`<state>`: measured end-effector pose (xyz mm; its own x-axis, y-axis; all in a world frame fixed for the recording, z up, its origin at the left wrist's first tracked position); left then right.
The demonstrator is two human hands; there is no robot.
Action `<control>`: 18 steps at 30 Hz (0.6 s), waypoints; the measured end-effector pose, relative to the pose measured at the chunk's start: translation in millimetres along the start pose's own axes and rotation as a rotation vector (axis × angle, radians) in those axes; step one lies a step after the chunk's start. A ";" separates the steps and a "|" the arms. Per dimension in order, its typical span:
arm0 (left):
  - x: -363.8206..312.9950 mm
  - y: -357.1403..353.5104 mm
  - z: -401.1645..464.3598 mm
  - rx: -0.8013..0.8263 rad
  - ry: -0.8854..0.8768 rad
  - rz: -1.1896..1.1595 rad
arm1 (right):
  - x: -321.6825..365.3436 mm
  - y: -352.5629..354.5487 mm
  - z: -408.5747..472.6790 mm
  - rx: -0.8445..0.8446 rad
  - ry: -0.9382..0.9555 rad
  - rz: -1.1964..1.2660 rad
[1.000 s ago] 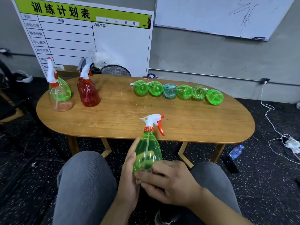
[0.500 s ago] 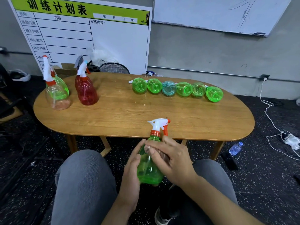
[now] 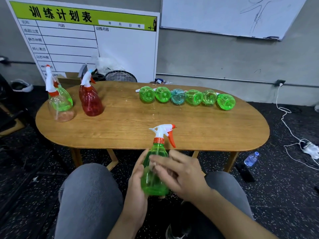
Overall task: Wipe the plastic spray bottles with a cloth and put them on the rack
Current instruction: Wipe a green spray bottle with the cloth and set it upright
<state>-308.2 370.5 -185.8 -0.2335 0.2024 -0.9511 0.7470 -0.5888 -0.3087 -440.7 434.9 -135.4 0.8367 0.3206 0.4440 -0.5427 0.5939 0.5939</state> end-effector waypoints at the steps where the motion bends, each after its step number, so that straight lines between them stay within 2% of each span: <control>1: 0.4 -0.4 0.0 0.009 0.003 0.017 | -6.7 1.6 7.5 -0.018 -0.056 0.006; 7: 1.0 -0.8 1.2 0.044 0.000 0.019 | -18.9 12.4 33.8 -0.070 -0.171 0.041; 11: 3.4 0.7 1.1 0.015 0.010 0.049 | -10.8 -5.9 18.0 -0.026 -0.178 0.042; 14: 5.6 2.0 0.3 -0.005 0.019 0.043 | 2.0 -9.1 -1.5 0.014 -0.057 0.030; 18: 2.8 2.8 -2.7 0.022 0.024 0.019 | 20.1 -10.6 -25.2 0.165 0.270 -0.067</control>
<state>-305.1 371.6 -189.3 -0.2040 0.2093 -0.9563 0.7370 -0.6101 -0.2908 -416.3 453.7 -149.7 0.8483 0.4820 0.2193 -0.4719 0.5000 0.7261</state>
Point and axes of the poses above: each hand's wrist, its own z-axis towards the middle knuckle, its own y-axis out of the back of the hand, x = y × z, the point moved 2 cm from there along z, towards the middle knuckle, and after that the axes turned 9 degrees about z, right-handed, at the moved point
